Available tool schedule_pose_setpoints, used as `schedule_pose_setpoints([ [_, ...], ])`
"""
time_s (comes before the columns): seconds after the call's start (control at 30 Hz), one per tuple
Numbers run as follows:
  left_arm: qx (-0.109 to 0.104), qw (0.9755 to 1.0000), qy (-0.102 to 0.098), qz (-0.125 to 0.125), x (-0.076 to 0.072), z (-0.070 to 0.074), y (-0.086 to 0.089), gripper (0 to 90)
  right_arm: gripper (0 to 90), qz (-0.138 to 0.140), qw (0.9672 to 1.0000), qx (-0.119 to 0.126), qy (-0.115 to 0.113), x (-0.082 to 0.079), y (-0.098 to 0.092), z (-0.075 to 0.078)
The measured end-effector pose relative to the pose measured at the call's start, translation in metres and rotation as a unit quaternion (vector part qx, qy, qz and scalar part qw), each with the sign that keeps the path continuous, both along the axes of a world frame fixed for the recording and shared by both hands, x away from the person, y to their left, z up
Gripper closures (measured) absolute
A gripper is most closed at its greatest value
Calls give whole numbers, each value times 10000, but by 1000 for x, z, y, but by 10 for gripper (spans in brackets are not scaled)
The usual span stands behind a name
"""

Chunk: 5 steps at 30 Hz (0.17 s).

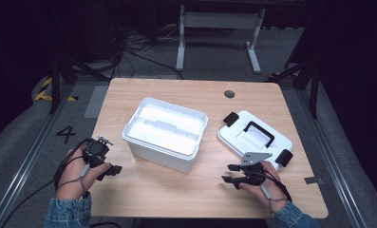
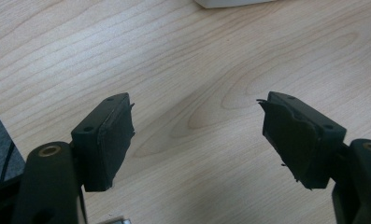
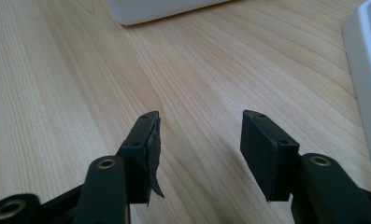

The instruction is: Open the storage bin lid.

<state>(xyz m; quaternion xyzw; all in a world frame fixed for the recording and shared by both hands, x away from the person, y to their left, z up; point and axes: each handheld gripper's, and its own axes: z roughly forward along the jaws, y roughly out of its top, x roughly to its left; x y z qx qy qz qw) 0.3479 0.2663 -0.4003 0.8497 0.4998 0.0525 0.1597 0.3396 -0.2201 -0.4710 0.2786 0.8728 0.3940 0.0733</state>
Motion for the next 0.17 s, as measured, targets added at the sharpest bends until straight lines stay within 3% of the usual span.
schedule_pose_setpoints([
  [0.17, -32, 10000, 7, -11, 0, 0, 0, 252, 488, 16, 10000, -24, 4, 0, 1, -2],
])
